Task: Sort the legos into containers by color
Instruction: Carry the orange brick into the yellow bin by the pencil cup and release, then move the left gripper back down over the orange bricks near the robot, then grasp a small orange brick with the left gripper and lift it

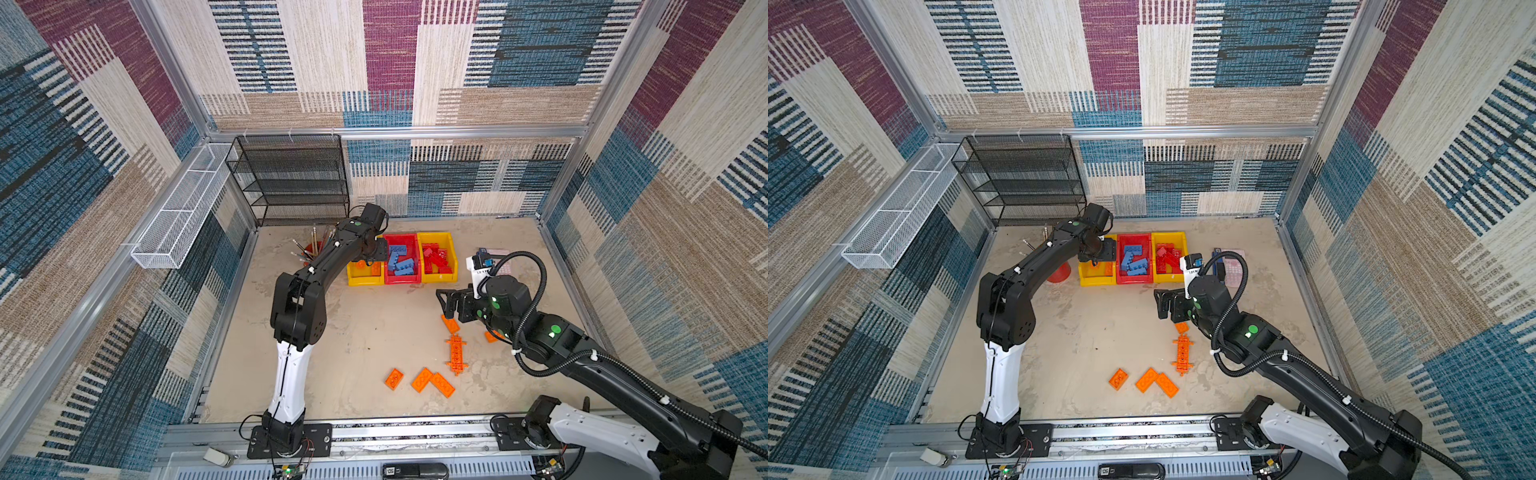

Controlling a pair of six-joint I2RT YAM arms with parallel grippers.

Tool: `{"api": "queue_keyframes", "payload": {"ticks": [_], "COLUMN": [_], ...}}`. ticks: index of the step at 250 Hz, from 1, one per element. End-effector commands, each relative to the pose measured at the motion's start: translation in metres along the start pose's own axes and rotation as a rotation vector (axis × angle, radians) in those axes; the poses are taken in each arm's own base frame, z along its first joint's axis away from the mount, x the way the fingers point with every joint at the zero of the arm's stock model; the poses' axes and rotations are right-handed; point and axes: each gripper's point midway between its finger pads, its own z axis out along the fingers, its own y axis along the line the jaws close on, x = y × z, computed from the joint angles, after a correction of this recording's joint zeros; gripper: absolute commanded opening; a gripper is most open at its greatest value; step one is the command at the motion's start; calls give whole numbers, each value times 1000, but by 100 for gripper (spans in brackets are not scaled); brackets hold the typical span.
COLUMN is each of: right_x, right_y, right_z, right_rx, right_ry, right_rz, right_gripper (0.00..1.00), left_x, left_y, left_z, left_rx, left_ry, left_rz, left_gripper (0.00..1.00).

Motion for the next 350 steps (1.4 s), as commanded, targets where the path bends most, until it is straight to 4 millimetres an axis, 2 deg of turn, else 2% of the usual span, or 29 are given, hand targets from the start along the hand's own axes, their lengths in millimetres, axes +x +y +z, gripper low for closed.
{"api": "queue_keyframes", "payload": {"ticks": [1,21,22,23,34,83,107,132,152,189,231,277,305,350], "right_x": [-9,-10,-10,-10,-10,2,7,13,16,16,14,17,21,26], "right_y": [6,11,11,11,12,12,12,11,9,9,9,6,5,1], "right_z": [-5,-9,-9,-9,-11,-12,-14,-15,-17,-21,-25,-26,-27,-29], "right_rx": [-32,-60,-61,-61,-71,-87,-97,-102,-99,-102,-103,-99,-99,-93], "right_ry": [-30,-32,-32,-32,-32,6,20,31,39,39,37,40,43,42], "right_rz": [9,16,16,16,19,21,30,35,37,43,44,48,51,60], "right_gripper": [99,99,99,99,99,99,99,99,99,99,99,99,99,99], "left_x": [16,45,51,48,68,176,222,253,274,298,309,321,329,339], "left_y": [-6,-7,-6,-7,-6,-11,-16,-20,-24,-27,-51,-69,-68,-74], "left_z": [-30,-51,-47,-53,-63,-101,-118,-133,-138,-133,-131,-115,-101,-86], "left_rx": [56,93,87,94,110,170,237,322,386,408,430,356,282,275], "left_ry": [-22,-35,-21,-35,-38,4,20,1,-9,-3,3,59,104,139], "left_rz": [3,9,11,10,14,122,162,149,149,182,268,386,416,436], "left_gripper": [71,71,71,71,71,71,72,74,75,75,75,75,76,75]}}
